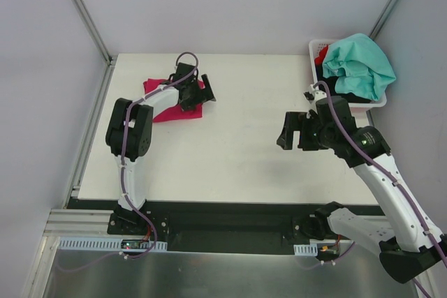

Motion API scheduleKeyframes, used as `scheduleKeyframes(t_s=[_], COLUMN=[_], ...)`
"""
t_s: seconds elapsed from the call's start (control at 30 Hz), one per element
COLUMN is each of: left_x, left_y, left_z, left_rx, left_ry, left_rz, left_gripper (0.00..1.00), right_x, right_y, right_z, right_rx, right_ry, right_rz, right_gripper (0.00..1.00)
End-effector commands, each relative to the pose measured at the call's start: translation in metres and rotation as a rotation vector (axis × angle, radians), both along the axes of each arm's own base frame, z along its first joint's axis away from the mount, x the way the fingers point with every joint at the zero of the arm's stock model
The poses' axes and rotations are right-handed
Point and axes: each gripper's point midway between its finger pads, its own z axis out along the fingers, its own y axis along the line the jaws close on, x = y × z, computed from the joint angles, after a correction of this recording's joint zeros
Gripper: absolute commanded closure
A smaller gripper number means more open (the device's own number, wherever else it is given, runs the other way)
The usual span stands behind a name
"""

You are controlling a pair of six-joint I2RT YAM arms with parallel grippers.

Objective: Fold and stack the t-shirts

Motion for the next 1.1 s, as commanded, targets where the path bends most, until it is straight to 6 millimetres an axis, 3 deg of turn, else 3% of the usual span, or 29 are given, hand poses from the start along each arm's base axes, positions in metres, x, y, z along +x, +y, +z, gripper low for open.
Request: scheduleKeyframes(t_s=[0.0,0.03,0.13,0.27,0.43,0.67,0.8,1.07], left_x=[0.011,0.009,-0.004,-0.021,-0.021,-0.043,-0.037,0.004], left_y=[-0.005,-0.005,-0.003,-0.001,0.016,-0.016,-0.024,-0.059], left_z=[0.069,0.082,0.095,0.098,0.067,0.033,0.035,0.058], left_rx=[0.022,0.028,0.039,0.084,0.186,0.087,0.067,-0.045], left_ry=[-0.149,-0.172,-0.19,-0.204,-0.157,-0.017,-0.021,-0.101], left_rz=[-0.037,-0.044,-0.036,-0.026,0.0,-0.083,-0.083,-0.124], left_gripper=[0.01,0.01,0.01,0.01,0.01,0.01,0.01,0.01], right_x=[0.002,0.003,0.003,0.002,0.0,-0.001,-0.001,-0.003], right_y=[0.006,0.008,0.009,0.01,0.011,0.011,0.011,0.01], right_z=[0.006,0.006,0.004,0.002,0.003,0.001,0.001,-0.002], right_rx=[0.023,0.028,0.034,0.035,0.042,0.043,0.044,0.037], right_ry=[-0.014,-0.018,-0.008,-0.003,-0.005,-0.003,-0.004,0.002], right_rz=[0.02,0.022,0.024,0.029,0.036,0.034,0.041,0.04], right_gripper=[0.04,0.04,0.04,0.04,0.04,0.04,0.04,0.04])
